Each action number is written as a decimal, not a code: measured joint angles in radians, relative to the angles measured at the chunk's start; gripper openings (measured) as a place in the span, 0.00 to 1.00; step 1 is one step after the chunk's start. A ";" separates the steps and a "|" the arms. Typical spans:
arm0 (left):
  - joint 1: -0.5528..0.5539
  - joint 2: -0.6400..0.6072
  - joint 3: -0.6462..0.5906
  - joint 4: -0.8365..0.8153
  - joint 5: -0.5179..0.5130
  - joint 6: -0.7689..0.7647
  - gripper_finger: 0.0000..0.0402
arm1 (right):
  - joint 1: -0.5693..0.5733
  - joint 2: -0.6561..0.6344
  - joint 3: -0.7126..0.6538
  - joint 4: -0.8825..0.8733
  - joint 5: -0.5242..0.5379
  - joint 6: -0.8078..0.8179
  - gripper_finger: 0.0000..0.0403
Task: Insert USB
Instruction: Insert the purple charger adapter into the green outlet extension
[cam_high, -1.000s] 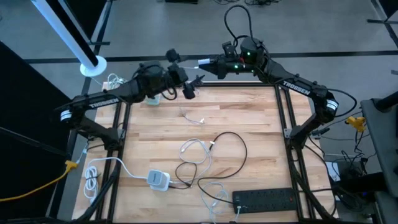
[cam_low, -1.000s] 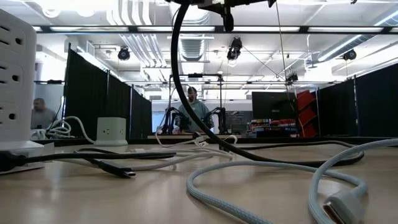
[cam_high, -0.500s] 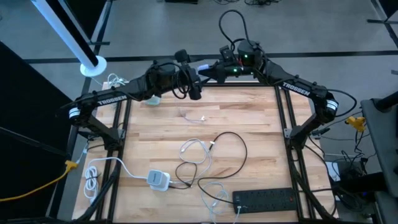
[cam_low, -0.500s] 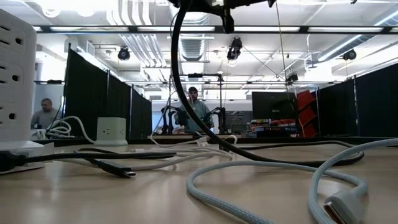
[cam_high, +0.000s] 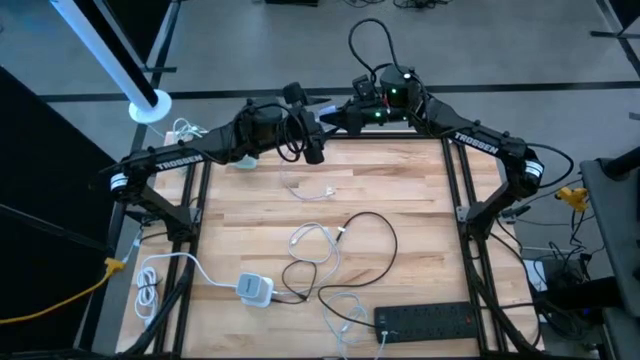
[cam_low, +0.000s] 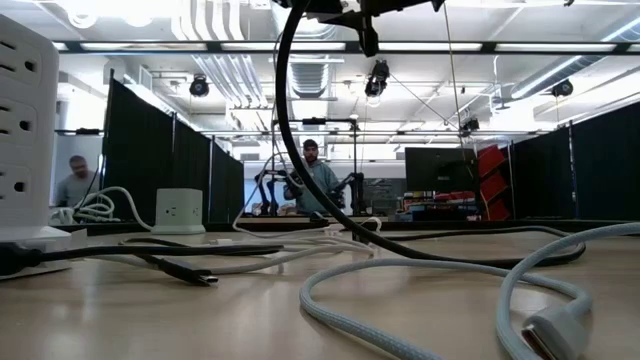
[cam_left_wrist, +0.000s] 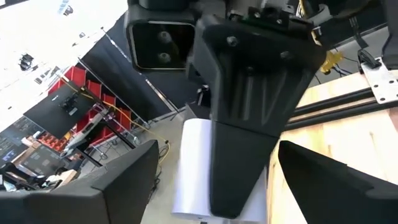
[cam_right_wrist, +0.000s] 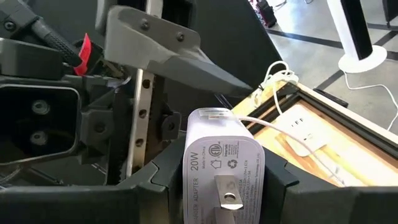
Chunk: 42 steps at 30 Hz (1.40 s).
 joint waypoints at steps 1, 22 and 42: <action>0.000 0.001 0.000 0.000 -0.001 0.000 0.78 | 0.000 0.000 0.000 0.000 0.000 0.000 0.28; -0.017 0.003 0.000 -0.002 -0.056 -0.025 0.65 | 0.000 0.000 0.000 -0.008 0.011 -0.018 0.28; -0.018 -0.001 -0.001 -0.015 -0.098 -0.098 0.49 | 0.001 -0.001 0.000 -0.029 0.056 -0.061 0.28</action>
